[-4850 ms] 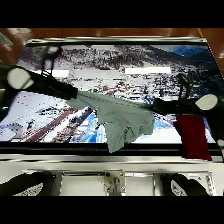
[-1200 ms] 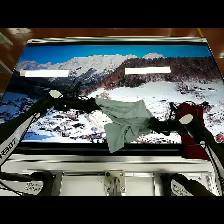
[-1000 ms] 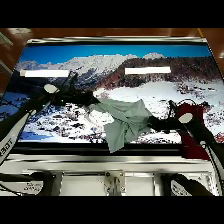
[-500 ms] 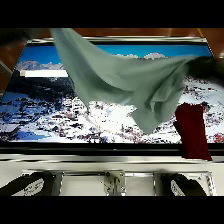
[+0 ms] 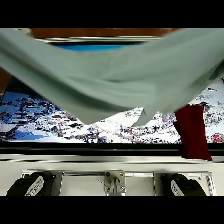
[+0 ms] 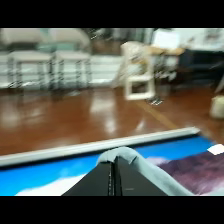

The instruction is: Fold the shirts.

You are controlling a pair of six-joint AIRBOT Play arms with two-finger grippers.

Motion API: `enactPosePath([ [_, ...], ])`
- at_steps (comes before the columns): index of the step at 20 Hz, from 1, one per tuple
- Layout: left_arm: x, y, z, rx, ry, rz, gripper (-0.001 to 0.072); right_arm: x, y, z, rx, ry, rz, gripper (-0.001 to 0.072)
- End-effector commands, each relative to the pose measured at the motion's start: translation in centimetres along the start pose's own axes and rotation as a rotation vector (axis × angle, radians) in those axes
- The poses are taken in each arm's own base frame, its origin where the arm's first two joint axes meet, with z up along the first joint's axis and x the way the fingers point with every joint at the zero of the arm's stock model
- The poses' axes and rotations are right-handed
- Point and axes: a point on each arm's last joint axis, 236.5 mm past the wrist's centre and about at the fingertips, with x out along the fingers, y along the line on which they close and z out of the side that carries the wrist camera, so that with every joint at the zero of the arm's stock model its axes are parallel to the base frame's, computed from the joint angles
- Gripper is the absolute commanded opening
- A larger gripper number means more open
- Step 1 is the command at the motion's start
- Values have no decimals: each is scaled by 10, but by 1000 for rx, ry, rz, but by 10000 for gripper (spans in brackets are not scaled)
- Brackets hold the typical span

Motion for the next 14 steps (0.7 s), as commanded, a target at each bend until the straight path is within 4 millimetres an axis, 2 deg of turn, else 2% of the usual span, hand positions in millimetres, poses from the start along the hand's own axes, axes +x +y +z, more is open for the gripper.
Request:
enactPosePath([
  [1,-11,61,-62,46,246,243,34,5,-19,-60,56,275,-80,62],
  [4,3,96,-130,-27,422,313,34,32,-29,-137,85,610,-90,62],
  [7,25,118,-211,-117,600,309,35,79,-42,-214,110,860,-89,63],
  [9,46,136,-253,-163,657,318,35,124,-46,-265,157,941,-69,63],
  [10,59,147,-270,-198,669,331,35,154,-47,-286,190,941,-53,63],
  [12,87,169,-301,-276,689,356,35,213,-48,-314,258,896,-29,63],
  [14,121,180,-329,-361,686,335,36,268,-46,-331,351,813,-1,63],
])
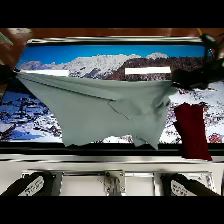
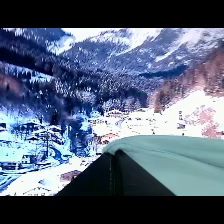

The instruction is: Fold the shirts.

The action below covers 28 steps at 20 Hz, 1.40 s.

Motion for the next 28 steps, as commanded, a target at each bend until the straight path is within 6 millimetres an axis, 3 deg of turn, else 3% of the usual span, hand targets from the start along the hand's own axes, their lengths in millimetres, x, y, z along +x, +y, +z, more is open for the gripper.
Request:
enactPosePath([
  [1,82,7,-5,-146,32,-64,36,91,5,45,130,-104,118,63],
  [4,144,-2,-26,-290,116,-160,36,142,6,64,253,-150,192,63],
  [7,193,-14,-80,-323,299,-190,36,188,2,40,317,-40,208,63],
  [9,209,-32,-119,-321,441,-218,36,210,1,13,335,68,211,63],
  [11,214,-49,-149,-313,555,-242,37,214,3,6,343,100,219,77],
  [12,213,-54,-158,-316,590,-249,108,210,7,10,355,89,238,163],
  [13,209,-57,-162,-326,619,-252,316,203,9,17,371,69,256,418],
  [14,201,-56,-165,-329,651,-258,480,191,11,21,355,59,276,581],
  [16,177,-42,-161,-316,698,-268,494,159,-1,19,240,62,269,588],
  [17,161,-33,-159,-299,708,-277,494,142,-18,11,194,90,226,588],
  [20,119,-1,-162,-286,720,-240,512,96,-87,-46,147,301,43,588],
  [22,98,6,-192,-325,768,-238,702,78,-107,-85,175,440,67,587],
  [24,87,7,-245,-381,849,-240,705,80,-109,-107,236,479,144,588],
  [26,86,3,-293,-444,894,-247,705,91,-105,-116,296,473,200,588],
  [28,93,-12,-315,-491,883,-299,705,101,-101,-116,318,449,214,588],
])
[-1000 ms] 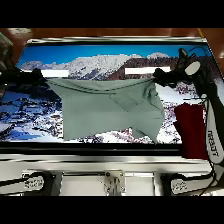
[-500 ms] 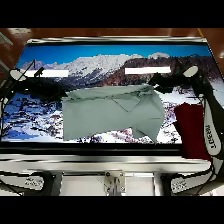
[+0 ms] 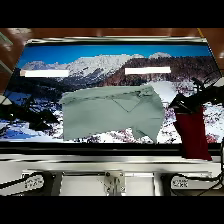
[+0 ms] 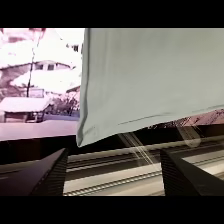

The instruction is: Fold the shirts.

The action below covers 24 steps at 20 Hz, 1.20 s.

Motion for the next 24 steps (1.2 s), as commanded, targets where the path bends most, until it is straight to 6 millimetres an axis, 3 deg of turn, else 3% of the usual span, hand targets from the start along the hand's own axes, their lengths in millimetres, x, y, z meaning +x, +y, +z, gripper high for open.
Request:
enactPosePath([
  [1,39,11,-31,-61,18,-67,705,11,-1,-8,33,7,59,588],
  [8,65,30,-36,-112,18,-40,704,12,1,2,50,-36,60,588],
  [13,90,15,-30,-82,28,-48,685,12,2,2,88,-33,64,588],
  [14,94,9,-25,-84,7,-54,534,12,2,2,106,-32,62,588],
  [15,96,5,-20,-87,-14,-58,334,12,0,2,124,-33,55,588],
  [16,97,1,-17,-89,-29,-67,215,12,-5,2,141,-32,37,588],
  [18,96,-3,-15,-92,-32,-82,61,15,-16,-1,160,-20,-8,590],
  [19,95,-4,-17,-68,-25,-86,37,18,-20,-3,166,-8,-16,591],
  [21,92,-7,-19,-47,-24,-91,37,30,-24,-11,181,32,-12,671],
  [24,82,-15,-19,-16,-46,-99,36,51,-34,-13,190,70,-6,671],
])
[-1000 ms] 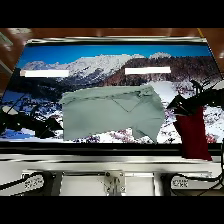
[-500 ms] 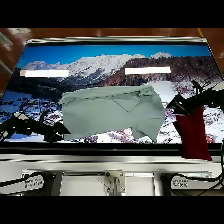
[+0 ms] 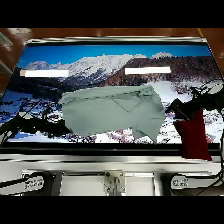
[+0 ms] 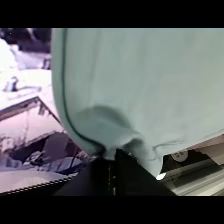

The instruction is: Fold the shirts.

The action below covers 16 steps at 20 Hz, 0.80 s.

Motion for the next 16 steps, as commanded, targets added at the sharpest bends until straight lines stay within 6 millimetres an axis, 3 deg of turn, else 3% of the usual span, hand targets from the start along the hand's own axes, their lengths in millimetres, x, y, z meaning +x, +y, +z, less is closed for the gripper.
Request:
enactPosePath([
  [1,-10,-12,1,45,-28,-18,36,19,-11,5,23,18,-4,670],
  [3,-19,-19,3,80,-58,-21,36,27,-9,13,46,1,21,668],
  [8,-29,-28,12,106,-97,-27,36,71,4,6,16,85,9,667],
  [9,-31,-30,14,109,-104,-31,36,79,7,7,3,83,2,631],
  [10,-33,-32,17,115,-112,-32,36,83,10,10,-8,71,-4,467],
  [12,-42,-39,31,159,-155,-29,36,84,15,15,-14,45,-3,72],
  [14,-59,-52,52,199,-223,-28,35,75,23,16,-26,28,20,63],
  [16,-92,-80,76,279,-312,-34,35,48,41,20,-138,-43,41,63],
])
